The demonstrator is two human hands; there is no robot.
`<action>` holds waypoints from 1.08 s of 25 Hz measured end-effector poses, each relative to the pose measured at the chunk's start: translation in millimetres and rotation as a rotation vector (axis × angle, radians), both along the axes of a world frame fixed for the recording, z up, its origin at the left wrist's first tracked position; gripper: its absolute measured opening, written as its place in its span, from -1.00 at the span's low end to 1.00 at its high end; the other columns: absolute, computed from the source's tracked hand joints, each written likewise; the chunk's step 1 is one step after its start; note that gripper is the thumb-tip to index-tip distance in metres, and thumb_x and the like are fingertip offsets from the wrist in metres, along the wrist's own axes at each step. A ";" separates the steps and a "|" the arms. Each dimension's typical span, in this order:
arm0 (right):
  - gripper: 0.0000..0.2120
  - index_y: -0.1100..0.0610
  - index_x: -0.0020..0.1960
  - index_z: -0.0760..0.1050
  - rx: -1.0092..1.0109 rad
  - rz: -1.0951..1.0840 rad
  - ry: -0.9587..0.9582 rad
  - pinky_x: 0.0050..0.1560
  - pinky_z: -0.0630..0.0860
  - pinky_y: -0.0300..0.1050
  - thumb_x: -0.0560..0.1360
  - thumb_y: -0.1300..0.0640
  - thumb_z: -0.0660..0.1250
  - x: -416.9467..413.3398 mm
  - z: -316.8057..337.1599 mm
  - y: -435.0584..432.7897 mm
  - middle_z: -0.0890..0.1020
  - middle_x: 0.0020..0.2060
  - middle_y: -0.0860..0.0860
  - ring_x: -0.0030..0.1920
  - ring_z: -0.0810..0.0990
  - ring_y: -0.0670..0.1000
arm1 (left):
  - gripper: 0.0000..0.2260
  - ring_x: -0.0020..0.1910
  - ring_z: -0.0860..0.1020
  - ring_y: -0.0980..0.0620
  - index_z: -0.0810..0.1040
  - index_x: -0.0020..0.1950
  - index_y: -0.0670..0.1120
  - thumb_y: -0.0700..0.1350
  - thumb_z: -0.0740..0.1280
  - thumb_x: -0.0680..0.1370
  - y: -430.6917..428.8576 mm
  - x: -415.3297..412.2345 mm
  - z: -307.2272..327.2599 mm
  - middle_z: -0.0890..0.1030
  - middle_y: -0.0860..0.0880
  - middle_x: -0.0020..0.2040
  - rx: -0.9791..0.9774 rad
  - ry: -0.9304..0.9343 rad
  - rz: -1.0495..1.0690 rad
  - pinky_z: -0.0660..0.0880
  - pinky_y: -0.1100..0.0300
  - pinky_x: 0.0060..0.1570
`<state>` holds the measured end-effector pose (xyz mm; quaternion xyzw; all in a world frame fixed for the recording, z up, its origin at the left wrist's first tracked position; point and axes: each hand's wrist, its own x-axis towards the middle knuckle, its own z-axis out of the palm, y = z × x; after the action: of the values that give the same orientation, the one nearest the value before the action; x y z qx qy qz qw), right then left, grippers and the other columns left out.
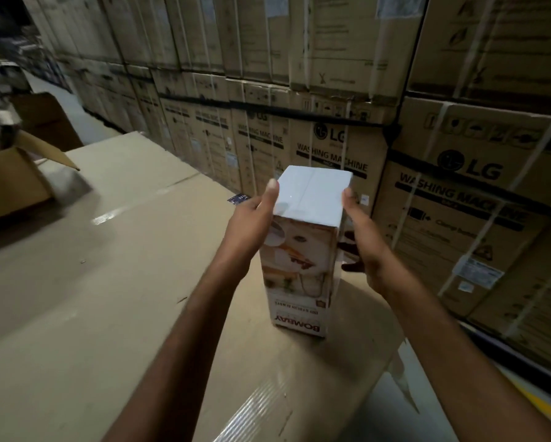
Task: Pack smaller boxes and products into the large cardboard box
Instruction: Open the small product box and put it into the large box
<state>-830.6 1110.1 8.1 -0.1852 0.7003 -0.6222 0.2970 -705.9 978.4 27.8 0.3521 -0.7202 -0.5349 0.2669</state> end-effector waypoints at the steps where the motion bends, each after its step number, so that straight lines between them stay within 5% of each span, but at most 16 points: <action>1: -0.54 -0.20 0.07 0.55 -0.005 0.055 -0.032 -0.03 0.50 0.01 0.55 -0.48 0.07 5.0 1.3 1.3 0.66 0.01 -0.08 0.02 0.60 -0.07 | -0.53 -0.01 0.71 0.01 0.62 0.20 0.00 0.32 0.18 0.63 0.5 2.2 -1.8 0.72 0.00 0.02 0.008 -0.012 -0.004 0.65 -0.04 0.05; 5: -0.60 -0.17 0.10 0.60 -0.095 0.129 -0.028 0.04 0.56 0.03 0.62 -0.37 0.10 23.7 5.3 4.7 0.71 0.05 -0.07 0.08 0.64 -0.02 | -0.69 -0.01 0.69 0.06 0.61 0.30 0.01 0.11 0.27 0.66 15.5 33.7 -0.7 0.70 0.03 0.09 0.016 0.100 0.091 0.58 0.20 -0.20; 9: -0.72 -0.06 0.16 0.56 -0.254 0.191 0.096 0.18 0.56 -0.03 0.53 -0.15 0.27 62.2 14.6 11.6 0.68 0.16 -0.04 0.23 0.63 0.01 | -0.80 0.13 0.61 0.01 0.61 0.19 -0.01 -0.08 0.25 0.62 34.2 98.7 23.7 0.66 0.05 0.12 0.053 0.233 0.205 0.52 0.12 -0.09; 14: -0.27 -0.23 0.46 0.34 -0.261 0.510 0.284 0.09 0.57 -0.14 0.31 0.05 0.34 133.2 15.5 24.5 0.59 0.23 -0.17 0.17 0.60 -0.14 | -0.60 0.07 0.61 0.02 0.57 0.14 0.07 0.29 0.09 0.66 63.5 193.7 35.5 0.64 0.01 0.09 0.228 0.198 0.231 0.53 0.10 -0.11; 17: -0.29 -0.14 0.49 0.37 -0.275 0.607 0.164 0.31 0.50 0.03 0.35 -0.16 0.40 182.5 2.8 31.7 0.56 0.34 -0.18 0.33 0.54 -0.13 | -0.47 0.14 0.60 0.00 0.54 0.29 0.13 0.40 0.02 0.59 69.9 253.9 24.9 0.62 0.05 0.18 0.237 0.182 0.268 0.52 0.07 -0.05; 19: -0.38 -0.07 0.42 0.50 -0.285 0.546 0.045 0.39 0.45 0.18 0.51 -0.42 0.20 218.2 -7.4 34.1 0.59 0.36 -0.09 0.38 0.54 -0.05 | -0.44 0.24 0.56 -0.04 0.51 0.37 0.12 0.42 0.04 0.58 73.8 291.2 15.4 0.58 0.06 0.28 0.244 0.176 0.289 0.51 -0.02 0.09; 22: -0.19 -0.02 0.35 0.48 -0.143 0.376 -0.021 0.13 0.64 0.15 0.39 -0.61 0.15 272.2 -16.0 31.5 0.66 0.21 0.08 0.12 0.71 0.05 | -0.54 0.12 0.62 0.07 0.49 0.25 0.01 0.34 0.20 0.59 91.5 333.4 2.0 0.61 0.02 0.20 0.224 0.123 0.255 0.56 0.03 0.03; 24: -0.19 0.07 0.34 0.37 -0.131 0.364 -0.044 -0.14 0.68 -0.01 0.33 -0.50 0.29 297.5 -15.9 34.6 0.64 0.16 0.17 -0.04 0.73 0.08 | -0.52 0.03 0.60 0.16 0.43 0.17 0.04 0.40 0.18 0.52 107.5 355.2 -1.6 0.58 0.06 0.12 0.186 0.093 0.220 0.56 0.12 -0.08; 27: -0.35 0.07 0.33 0.34 -0.246 0.485 0.013 -0.10 0.66 -0.09 0.39 -0.28 0.37 323.4 -7.0 42.4 0.60 0.22 0.17 -0.01 0.71 0.08 | -0.33 0.08 0.60 0.11 0.51 0.24 0.10 0.54 0.04 0.42 117.8 391.7 -2.3 0.61 0.11 0.13 0.312 0.211 0.320 0.56 0.04 0.02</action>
<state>-507.3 1152.5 1.1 -0.3862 0.5565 -0.6121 0.4080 -314.1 1096.2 25.5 0.4408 -0.5322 -0.6243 0.3642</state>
